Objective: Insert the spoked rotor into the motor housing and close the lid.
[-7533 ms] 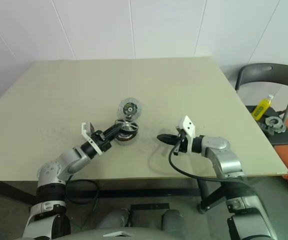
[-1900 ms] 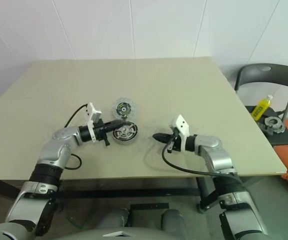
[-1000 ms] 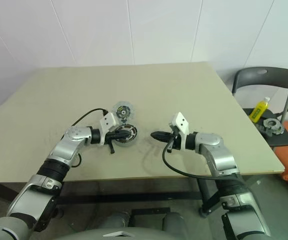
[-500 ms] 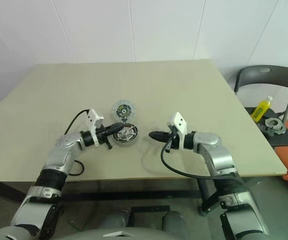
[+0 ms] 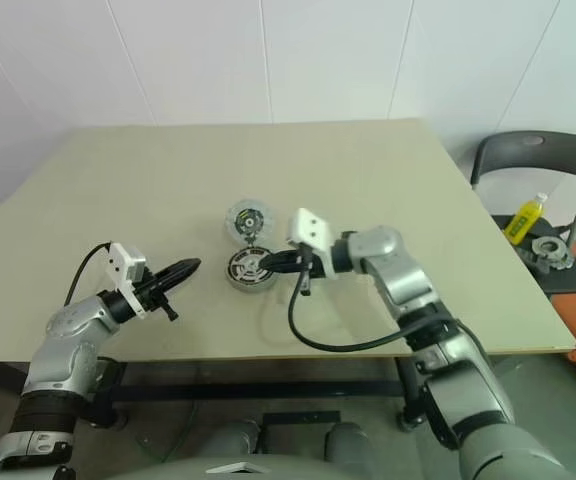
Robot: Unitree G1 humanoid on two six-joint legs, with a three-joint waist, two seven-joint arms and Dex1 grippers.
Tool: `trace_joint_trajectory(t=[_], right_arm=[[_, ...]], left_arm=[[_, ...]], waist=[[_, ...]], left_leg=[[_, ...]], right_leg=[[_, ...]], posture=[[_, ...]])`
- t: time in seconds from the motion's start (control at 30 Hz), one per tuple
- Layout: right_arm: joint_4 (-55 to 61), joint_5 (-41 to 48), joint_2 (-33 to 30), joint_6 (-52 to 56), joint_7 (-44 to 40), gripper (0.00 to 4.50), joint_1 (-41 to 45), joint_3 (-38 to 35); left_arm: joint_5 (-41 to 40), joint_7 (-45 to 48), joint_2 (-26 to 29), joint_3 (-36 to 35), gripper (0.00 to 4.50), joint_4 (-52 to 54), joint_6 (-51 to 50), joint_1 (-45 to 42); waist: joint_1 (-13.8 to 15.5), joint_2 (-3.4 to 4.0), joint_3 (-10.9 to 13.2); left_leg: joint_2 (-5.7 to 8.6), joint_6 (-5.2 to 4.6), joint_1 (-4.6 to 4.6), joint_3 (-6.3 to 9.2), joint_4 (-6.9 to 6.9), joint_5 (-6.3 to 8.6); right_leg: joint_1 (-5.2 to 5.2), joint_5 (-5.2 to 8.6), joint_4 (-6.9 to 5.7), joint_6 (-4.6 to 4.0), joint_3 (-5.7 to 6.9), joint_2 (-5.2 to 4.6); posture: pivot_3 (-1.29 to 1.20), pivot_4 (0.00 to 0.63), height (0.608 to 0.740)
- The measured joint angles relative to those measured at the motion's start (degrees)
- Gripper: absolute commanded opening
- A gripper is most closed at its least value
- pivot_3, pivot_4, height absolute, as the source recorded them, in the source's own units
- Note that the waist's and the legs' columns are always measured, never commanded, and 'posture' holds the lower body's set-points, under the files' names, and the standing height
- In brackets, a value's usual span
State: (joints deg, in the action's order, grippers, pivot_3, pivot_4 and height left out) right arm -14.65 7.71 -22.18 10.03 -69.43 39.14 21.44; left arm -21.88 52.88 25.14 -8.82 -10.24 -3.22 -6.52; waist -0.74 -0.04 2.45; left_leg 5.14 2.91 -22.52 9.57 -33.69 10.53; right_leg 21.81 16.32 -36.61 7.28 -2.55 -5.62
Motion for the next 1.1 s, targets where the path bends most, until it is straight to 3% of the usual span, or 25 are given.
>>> trace_joint_trajectory(t=[0.13,0.23,0.5,1.1], right_arm=[[-5.0,-8.4,0.1,-8.5,-4.4,0.85,6.9,8.1],[-8.8,-14.5,0.0,-15.8,-8.0,1.90,11.4,13.9],[-19.9,-24.5,0.3,-26.8,-6.4,4.48,21.3,16.6],[-36.2,-34.0,6.5,-37.2,1.6,4.48,23.7,18.0]], left_arm=[[0.0,-1.1,0.0,0.0,0.00,0.0,0.3,0.2],[0.1,-1.7,0.0,0.1,0.00,-0.6,0.8,0.0],[0.1,-2.4,-0.3,0.2,0.00,-1.5,1.5,-0.3],[-0.7,0.1,0.5,0.4,0.00,1.1,1.2,0.8]], waist=[[0.0,0.01,0.0],[0.0,0.01,0.0],[-0.1,0.00,0.0],[-0.4,0.00,0.0]], left_leg=[[0.01,0.00,0.01,-0.01,0.15,-0.01],[0.03,0.00,0.02,-0.01,0.23,-0.02],[0.06,0.03,0.09,0.01,0.44,-0.05],[0.06,0.08,0.14,0.05,0.54,-0.19]], right_leg=[[0.09,-0.02,-0.01,0.00,0.01,0.03],[0.14,-0.03,-0.01,0.02,0.00,0.04],[0.26,-0.05,-0.09,0.01,-0.05,0.08],[0.47,0.01,-0.52,-0.10,-0.11,0.15]], posture=[[0.00,0.000,0.740],[0.00,0.000,0.740],[0.00,0.000,0.740],[0.00,0.000,0.740]])
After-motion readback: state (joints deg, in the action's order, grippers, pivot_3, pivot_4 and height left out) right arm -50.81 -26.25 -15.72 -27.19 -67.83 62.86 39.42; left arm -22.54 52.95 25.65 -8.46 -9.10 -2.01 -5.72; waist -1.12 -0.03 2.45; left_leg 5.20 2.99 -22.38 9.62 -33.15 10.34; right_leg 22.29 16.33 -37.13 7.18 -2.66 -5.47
